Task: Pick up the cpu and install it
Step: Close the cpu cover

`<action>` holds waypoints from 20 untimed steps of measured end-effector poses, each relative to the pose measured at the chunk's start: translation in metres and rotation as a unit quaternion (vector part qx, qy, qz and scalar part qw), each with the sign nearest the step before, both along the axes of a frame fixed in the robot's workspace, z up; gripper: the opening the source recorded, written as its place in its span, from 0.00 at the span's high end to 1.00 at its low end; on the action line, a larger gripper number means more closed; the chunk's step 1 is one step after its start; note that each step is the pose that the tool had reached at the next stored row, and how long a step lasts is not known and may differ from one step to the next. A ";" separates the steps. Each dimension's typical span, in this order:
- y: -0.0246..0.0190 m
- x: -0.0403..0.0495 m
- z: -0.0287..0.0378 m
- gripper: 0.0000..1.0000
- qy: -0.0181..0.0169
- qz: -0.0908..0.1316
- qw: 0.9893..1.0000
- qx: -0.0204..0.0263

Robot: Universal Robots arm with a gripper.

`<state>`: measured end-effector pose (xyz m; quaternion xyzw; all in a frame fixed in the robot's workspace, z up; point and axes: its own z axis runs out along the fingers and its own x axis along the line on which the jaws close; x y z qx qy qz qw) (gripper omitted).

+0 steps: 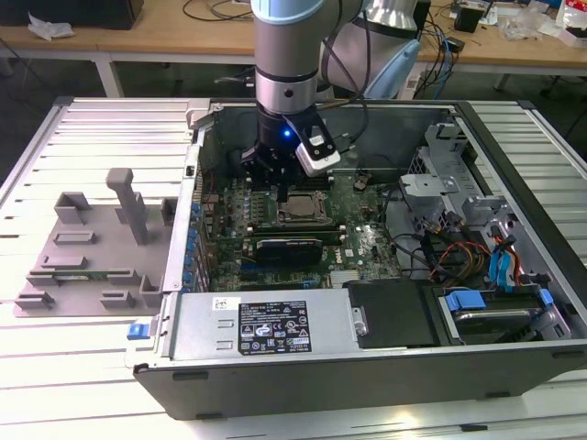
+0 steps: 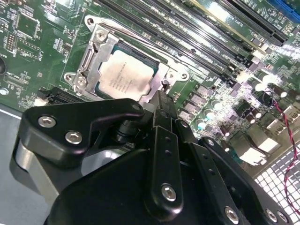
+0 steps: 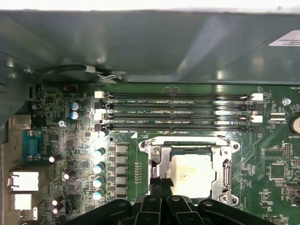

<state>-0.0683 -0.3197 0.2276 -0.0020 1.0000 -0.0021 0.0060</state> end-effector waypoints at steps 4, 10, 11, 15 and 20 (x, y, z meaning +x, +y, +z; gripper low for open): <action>-0.0001 0.0109 -0.0001 0.89 0.000 0.000 1.000 0.000; -0.0004 0.0318 0.0000 0.89 0.000 0.000 1.000 0.000; -0.0004 0.0347 0.0000 0.89 0.000 0.000 1.000 0.000; -0.0004 0.0318 -0.0001 0.89 -0.010 0.000 1.000 0.000; -0.0004 0.0316 0.0056 0.89 -0.010 0.000 1.000 0.000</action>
